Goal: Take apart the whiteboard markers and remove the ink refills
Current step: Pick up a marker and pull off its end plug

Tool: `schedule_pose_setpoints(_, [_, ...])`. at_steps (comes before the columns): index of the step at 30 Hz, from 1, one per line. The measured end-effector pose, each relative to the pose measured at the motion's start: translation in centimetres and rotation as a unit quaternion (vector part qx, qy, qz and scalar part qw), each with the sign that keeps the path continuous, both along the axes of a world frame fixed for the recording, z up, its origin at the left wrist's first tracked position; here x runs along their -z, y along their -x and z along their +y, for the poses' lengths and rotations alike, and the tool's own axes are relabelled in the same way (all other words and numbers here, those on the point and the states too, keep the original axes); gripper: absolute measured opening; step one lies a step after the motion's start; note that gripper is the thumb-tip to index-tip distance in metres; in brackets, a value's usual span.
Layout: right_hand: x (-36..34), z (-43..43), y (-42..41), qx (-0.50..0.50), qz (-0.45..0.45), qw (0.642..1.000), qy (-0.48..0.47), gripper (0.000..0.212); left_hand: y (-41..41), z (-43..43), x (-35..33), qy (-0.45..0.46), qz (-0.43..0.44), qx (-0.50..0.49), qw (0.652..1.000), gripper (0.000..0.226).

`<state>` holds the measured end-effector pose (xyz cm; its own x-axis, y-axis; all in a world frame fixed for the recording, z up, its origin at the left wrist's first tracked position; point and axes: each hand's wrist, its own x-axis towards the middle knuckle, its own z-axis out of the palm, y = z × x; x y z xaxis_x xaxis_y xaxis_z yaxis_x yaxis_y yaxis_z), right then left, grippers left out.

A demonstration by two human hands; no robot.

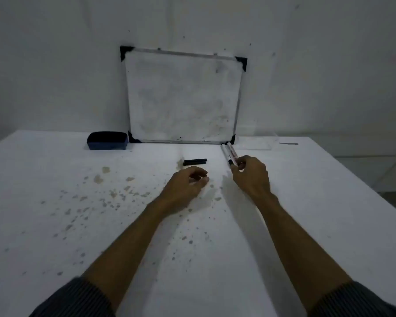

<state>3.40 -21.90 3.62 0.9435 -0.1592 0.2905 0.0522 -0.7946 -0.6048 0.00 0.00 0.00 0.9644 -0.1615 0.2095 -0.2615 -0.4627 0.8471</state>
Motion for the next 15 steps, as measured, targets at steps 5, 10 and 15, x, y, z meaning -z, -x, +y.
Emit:
schedule_pose_setpoints(5, [0.4,1.3,-3.2,0.097,0.011,0.986,0.138,0.042,-0.4,0.0,1.1,0.030,-0.005,-0.007,1.000,0.036])
schedule_pose_setpoints(10, [0.9,2.1,-4.5,0.126,0.018,0.969,0.212,0.035,-0.9,-0.1,1.0,0.051,-0.001,-0.013,0.999,0.037])
schedule_pose_setpoints(15, [0.6,2.5,-2.9,0.125,0.041,0.985,0.115,0.034,-0.5,0.0,0.6,0.075,0.011,-0.017,0.997,0.028])
